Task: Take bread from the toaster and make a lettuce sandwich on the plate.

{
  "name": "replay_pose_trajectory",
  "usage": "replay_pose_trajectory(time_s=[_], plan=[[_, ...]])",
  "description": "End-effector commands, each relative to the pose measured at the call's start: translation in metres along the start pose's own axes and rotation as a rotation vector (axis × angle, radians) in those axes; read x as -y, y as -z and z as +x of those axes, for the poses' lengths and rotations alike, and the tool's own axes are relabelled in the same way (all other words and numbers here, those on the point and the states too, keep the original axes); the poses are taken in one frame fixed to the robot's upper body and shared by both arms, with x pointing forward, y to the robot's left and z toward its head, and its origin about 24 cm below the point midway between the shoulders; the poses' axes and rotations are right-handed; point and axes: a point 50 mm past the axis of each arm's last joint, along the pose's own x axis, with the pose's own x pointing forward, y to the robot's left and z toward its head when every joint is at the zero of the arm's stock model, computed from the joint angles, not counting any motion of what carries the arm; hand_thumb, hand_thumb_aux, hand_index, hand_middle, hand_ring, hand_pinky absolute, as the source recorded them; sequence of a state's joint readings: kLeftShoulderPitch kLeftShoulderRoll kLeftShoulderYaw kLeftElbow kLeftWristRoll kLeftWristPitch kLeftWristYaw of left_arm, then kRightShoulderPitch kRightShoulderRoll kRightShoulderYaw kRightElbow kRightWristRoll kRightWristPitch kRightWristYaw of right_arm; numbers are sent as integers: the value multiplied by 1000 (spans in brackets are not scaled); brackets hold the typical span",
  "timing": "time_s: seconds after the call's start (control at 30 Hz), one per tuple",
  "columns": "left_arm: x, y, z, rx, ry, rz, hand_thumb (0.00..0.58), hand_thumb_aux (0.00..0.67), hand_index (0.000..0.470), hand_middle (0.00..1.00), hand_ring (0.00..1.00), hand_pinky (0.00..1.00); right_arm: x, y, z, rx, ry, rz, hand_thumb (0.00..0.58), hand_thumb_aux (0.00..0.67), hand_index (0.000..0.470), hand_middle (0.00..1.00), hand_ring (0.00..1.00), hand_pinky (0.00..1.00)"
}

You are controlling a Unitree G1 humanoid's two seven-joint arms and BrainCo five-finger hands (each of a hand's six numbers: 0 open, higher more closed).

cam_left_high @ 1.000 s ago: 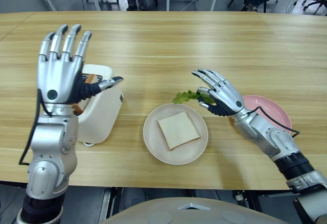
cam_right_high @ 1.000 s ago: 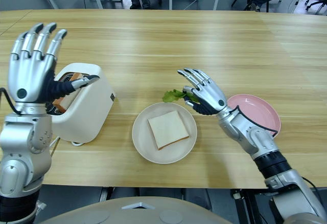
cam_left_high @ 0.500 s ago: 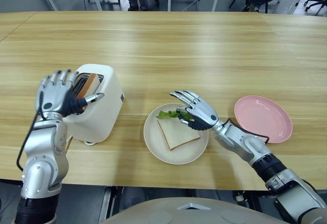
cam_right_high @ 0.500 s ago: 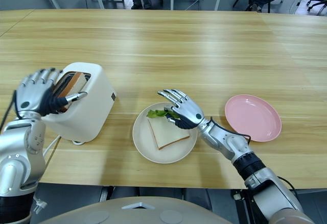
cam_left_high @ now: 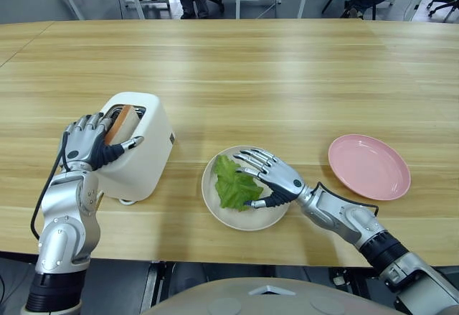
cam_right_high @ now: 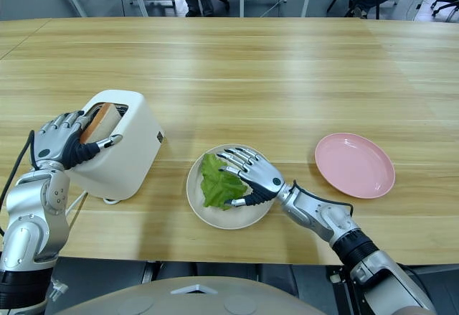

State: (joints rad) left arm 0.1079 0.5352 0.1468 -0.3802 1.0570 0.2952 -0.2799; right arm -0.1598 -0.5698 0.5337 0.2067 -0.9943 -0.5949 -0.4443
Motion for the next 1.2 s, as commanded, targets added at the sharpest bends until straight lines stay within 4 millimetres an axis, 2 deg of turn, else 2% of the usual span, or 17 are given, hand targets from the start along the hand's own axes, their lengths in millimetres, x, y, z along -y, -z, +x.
replay_pose_trajectory(time_s=[0.03,0.07,0.1,0.13,0.23,0.37,0.53,0.7,0.87,1.0,1.2], plan=[[-5,-2,2,24,-56,-62,580,670,460,114,114,114,3,0,-3,-2,-11,-5,0,0,0,0,0,0],[-9,-3,2,33,-83,-73,580,670,460,361,361,361,4,0,-3,-2,-11,-5,0,0,0,0,0,0],[-12,-3,3,44,-106,-86,580,670,460,737,737,737,4,-1,-3,-2,-10,-5,0,0,0,0,0,0],[-14,-4,3,55,-125,-99,580,670,460,1000,1000,1000,5,-1,-4,-2,-9,-4,0,0,0,0,0,0],[-25,-8,3,95,-196,-137,580,670,460,1000,1000,1000,7,-2,-4,-1,-3,-2,0,0,0,0,0,0],[-53,-16,0,170,-365,-199,580,670,460,1000,1000,1000,13,0,-3,-20,44,-3,0,0,0,0,0,0],[-92,-28,-12,290,-606,-267,580,670,460,1000,1000,1000,33,14,-6,-113,181,-25,0,0,0,0,0,0],[-113,-45,-27,437,-722,-343,580,670,460,1000,1000,1000,32,30,-16,-195,159,-43,0,0,0,0,0,0],[-113,-61,-37,575,-676,-509,580,670,460,1000,1000,1000,18,43,-24,-258,32,-70,0,0,0,0,0,0],[-102,-69,-38,620,-606,-612,580,670,460,1000,1000,1000,1,34,-21,-225,-47,-50,0,0,0,0,0,0],[-84,-72,-37,613,-541,-631,580,670,460,1000,1000,1000,-15,26,-15,-198,-82,-34,0,0,0,0,0,0]])
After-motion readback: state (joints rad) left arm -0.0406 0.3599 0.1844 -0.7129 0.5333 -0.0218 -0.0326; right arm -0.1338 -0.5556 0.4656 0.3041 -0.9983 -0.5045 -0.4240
